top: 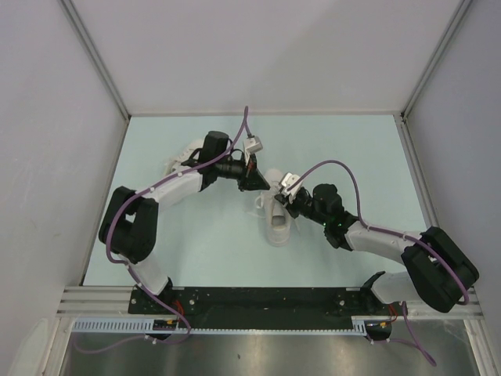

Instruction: Tie the shoes

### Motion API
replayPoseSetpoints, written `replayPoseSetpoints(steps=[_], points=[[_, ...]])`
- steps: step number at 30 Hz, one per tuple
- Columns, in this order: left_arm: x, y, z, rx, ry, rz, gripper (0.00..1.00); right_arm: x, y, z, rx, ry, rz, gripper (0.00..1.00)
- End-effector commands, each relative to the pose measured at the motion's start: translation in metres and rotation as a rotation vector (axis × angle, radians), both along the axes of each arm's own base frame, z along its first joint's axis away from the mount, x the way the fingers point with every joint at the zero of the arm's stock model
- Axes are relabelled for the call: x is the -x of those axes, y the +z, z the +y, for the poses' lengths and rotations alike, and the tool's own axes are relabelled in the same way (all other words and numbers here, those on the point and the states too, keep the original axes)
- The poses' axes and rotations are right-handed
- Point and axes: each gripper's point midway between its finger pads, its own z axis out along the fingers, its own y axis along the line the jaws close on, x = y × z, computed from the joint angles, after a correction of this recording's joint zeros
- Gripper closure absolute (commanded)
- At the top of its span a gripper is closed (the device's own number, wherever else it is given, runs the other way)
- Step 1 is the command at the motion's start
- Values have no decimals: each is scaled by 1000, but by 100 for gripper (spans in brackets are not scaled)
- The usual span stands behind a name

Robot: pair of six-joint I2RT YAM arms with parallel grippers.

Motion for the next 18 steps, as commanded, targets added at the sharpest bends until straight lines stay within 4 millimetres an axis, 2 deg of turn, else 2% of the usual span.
replayPoseSetpoints(steps=[1,7,11,14,18], points=[[3,22,-10,54,-39,-39,100,-7,23,4,-51,-12,-90,100],[23,25,-12,72,-119,-24,100,-15,25,2,-68,-55,-100,100],[31,24,-13,73,-145,-18,100,-17,22,3,-79,-61,-89,100],[34,23,-13,77,-150,-7,100,-18,11,2,-69,-68,-62,100],[37,21,-11,74,-152,-3,100,-19,11,4,-99,-65,-72,100]])
